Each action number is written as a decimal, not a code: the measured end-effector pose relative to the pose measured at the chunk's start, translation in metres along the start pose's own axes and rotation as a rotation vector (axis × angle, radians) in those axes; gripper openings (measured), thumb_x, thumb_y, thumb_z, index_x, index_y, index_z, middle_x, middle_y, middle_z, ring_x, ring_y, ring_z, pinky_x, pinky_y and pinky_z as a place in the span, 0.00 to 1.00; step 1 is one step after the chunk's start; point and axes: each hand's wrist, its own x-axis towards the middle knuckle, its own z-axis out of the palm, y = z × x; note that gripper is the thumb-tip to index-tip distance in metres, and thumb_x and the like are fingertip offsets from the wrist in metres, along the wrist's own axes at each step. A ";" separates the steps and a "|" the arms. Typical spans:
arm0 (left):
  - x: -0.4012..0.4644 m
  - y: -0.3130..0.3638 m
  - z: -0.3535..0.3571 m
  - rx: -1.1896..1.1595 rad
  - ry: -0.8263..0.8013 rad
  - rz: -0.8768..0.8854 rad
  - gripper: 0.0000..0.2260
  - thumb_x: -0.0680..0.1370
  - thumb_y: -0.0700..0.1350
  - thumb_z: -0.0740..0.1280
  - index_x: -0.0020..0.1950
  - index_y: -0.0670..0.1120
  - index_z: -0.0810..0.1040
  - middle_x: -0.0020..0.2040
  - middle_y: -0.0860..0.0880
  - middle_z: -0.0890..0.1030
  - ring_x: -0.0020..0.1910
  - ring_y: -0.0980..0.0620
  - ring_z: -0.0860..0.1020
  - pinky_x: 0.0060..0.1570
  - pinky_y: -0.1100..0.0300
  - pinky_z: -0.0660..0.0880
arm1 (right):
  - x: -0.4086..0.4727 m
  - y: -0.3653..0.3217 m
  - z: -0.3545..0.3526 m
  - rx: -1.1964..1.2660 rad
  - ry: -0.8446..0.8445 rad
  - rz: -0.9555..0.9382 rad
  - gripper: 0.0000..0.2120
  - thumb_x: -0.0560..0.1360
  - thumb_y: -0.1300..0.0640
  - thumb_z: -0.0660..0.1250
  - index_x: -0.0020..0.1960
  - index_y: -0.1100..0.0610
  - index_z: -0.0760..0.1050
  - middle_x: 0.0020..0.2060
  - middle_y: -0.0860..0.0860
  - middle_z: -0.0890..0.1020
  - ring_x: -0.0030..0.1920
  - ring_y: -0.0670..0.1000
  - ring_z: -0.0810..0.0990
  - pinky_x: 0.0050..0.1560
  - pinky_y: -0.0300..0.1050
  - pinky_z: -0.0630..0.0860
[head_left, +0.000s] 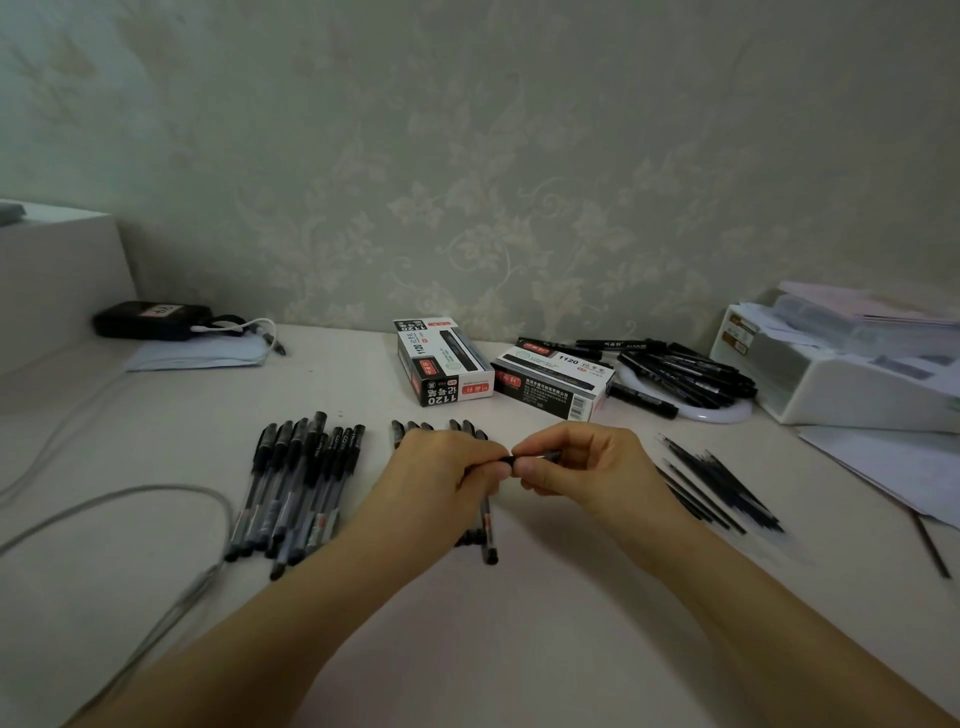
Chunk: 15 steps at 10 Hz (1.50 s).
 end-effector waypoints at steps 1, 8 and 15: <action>-0.002 -0.001 0.005 -0.013 0.038 -0.032 0.08 0.79 0.49 0.65 0.53 0.51 0.83 0.41 0.53 0.80 0.38 0.59 0.74 0.39 0.70 0.68 | 0.000 0.005 0.003 -0.018 0.018 -0.003 0.07 0.71 0.61 0.76 0.47 0.52 0.85 0.39 0.52 0.86 0.41 0.48 0.85 0.44 0.36 0.79; 0.005 0.006 0.033 0.230 0.005 -0.193 0.09 0.79 0.39 0.59 0.54 0.50 0.76 0.53 0.50 0.71 0.46 0.49 0.75 0.45 0.53 0.77 | 0.011 0.017 -0.004 -0.221 0.426 -0.010 0.04 0.78 0.57 0.67 0.52 0.49 0.78 0.41 0.47 0.85 0.34 0.43 0.83 0.43 0.42 0.81; -0.001 -0.016 0.006 -0.074 0.260 -0.147 0.10 0.74 0.44 0.70 0.55 0.53 0.77 0.43 0.57 0.72 0.38 0.58 0.74 0.39 0.66 0.72 | 0.003 0.026 -0.016 -0.293 0.396 0.011 0.08 0.77 0.57 0.69 0.51 0.44 0.79 0.44 0.45 0.84 0.40 0.47 0.83 0.45 0.47 0.81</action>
